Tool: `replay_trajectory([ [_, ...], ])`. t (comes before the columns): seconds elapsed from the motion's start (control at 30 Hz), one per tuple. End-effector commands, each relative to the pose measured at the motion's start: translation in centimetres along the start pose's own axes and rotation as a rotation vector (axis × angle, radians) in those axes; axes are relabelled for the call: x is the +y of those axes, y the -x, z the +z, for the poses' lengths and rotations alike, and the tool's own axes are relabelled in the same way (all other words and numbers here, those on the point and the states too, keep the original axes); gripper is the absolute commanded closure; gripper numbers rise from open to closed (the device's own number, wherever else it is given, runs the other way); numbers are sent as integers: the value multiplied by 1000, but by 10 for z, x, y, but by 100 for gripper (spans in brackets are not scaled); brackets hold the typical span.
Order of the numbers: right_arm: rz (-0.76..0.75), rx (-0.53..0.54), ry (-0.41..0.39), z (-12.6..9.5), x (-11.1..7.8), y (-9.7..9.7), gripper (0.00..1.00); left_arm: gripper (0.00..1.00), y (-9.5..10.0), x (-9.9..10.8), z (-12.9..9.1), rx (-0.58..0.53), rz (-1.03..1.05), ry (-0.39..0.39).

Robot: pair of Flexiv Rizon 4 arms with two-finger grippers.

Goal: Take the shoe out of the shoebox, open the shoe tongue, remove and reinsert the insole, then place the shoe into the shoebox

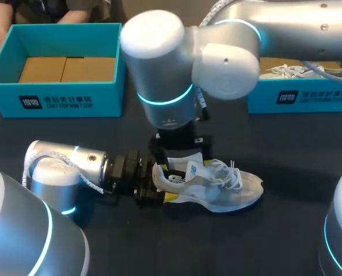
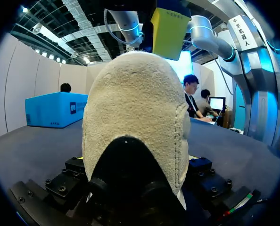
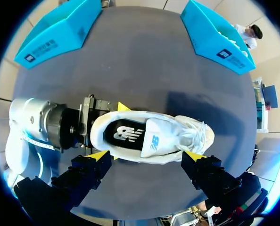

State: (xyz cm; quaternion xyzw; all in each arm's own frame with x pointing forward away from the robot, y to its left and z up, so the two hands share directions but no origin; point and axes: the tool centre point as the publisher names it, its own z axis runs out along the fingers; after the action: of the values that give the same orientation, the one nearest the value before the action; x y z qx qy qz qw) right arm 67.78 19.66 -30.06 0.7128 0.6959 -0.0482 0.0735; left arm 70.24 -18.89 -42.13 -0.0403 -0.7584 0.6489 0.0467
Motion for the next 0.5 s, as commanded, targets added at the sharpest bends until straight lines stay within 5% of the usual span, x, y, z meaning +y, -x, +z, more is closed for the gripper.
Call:
replay_trajectory([
  [0.03, 455, -390, 15, 6, -2, -9, 0, 100, 2, 3, -1, 0, 0, 3],
  [0.5, 501, -412, 84, 26, 4, 8, 0, 100, 2, 3, -1, 0, 0, 3],
])
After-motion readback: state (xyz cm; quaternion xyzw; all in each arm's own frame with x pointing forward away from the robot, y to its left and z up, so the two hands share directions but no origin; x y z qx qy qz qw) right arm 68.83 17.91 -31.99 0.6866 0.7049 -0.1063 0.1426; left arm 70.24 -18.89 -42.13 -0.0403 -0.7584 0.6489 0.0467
